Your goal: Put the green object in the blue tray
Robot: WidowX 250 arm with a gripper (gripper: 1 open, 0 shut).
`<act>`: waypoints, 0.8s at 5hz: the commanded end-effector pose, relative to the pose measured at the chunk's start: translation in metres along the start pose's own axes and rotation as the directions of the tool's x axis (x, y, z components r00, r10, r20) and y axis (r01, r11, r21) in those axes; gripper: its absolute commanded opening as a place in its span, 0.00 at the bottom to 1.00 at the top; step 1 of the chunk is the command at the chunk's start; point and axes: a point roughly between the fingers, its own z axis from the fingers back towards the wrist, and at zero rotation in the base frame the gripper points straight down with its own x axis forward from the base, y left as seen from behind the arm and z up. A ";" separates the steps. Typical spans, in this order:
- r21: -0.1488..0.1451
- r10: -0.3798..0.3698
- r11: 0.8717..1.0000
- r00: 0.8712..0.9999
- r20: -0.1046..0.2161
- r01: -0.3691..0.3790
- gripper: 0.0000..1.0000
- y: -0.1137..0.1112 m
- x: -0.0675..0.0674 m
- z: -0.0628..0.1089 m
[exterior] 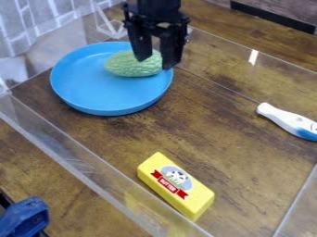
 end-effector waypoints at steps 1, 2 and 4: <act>0.011 -0.016 1.000 0.997 0.081 0.015 1.00 0.002 0.013 0.025; 0.007 -0.026 1.000 0.995 0.095 0.026 1.00 0.001 0.016 0.027; -0.006 -0.030 1.000 0.996 0.083 0.031 1.00 0.000 0.014 0.028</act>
